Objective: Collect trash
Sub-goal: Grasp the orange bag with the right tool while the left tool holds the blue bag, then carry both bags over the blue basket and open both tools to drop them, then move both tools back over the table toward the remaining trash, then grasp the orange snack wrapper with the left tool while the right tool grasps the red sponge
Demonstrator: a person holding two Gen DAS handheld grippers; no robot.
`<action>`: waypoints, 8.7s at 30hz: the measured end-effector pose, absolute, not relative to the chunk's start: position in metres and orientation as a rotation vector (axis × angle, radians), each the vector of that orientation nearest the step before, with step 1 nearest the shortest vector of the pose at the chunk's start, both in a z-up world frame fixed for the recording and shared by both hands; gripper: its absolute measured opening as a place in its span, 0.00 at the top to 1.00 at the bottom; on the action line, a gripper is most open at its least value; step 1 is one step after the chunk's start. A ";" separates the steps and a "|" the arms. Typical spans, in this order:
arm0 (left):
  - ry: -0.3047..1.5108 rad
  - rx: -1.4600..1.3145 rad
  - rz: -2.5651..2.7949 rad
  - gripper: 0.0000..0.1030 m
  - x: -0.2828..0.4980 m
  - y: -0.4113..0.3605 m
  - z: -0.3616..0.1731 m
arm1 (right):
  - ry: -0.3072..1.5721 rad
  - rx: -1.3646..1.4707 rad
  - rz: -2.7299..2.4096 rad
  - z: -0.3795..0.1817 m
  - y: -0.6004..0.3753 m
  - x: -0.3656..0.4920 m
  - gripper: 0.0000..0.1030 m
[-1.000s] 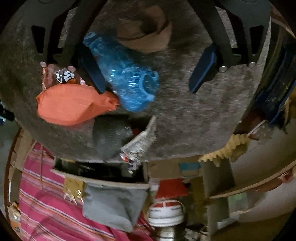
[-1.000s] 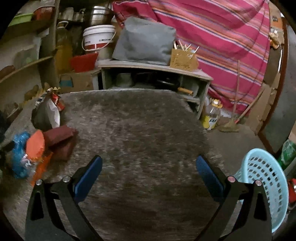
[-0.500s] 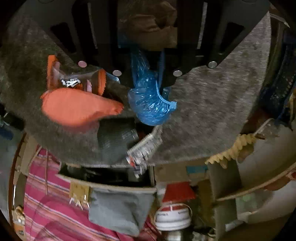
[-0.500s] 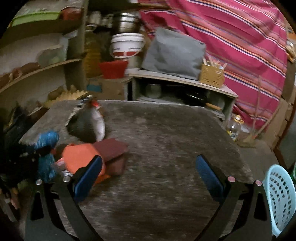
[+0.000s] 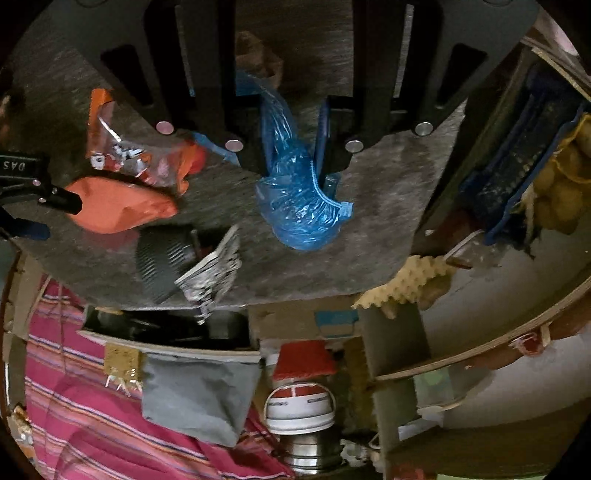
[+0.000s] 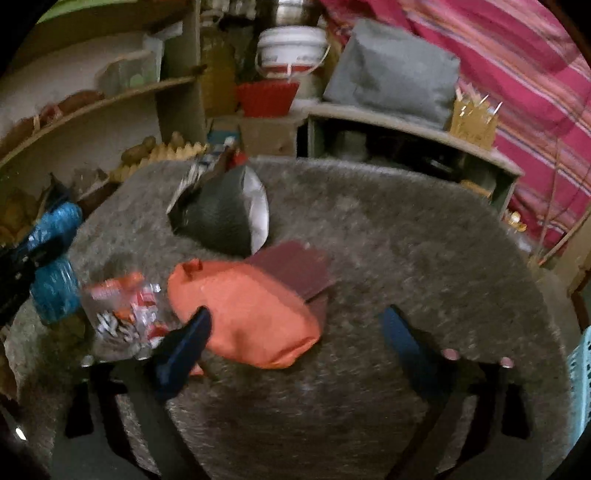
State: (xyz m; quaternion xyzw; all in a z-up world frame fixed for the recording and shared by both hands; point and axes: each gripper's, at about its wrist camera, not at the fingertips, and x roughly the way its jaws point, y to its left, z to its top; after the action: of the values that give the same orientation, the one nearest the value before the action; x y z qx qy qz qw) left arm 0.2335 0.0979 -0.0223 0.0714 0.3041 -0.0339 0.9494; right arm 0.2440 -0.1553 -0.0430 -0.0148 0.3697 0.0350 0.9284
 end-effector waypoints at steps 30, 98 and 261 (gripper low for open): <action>0.504 0.086 -0.074 0.82 0.201 0.104 0.020 | 0.696 0.024 0.003 -0.020 -0.240 0.217 0.95; 0.456 0.106 -0.124 0.82 0.199 0.031 0.029 | 0.766 0.065 0.059 -0.035 -0.259 0.227 0.98; 0.598 0.098 -0.069 0.48 0.260 0.113 -0.019 | 0.789 -0.198 0.056 -0.060 -0.132 0.277 0.04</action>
State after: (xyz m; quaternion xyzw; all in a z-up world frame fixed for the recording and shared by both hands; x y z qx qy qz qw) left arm 0.2603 0.1134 -0.0191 0.0482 0.2945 -0.0341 0.9538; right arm 0.2765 -0.1317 -0.0603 -0.0962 0.3838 0.0273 0.9180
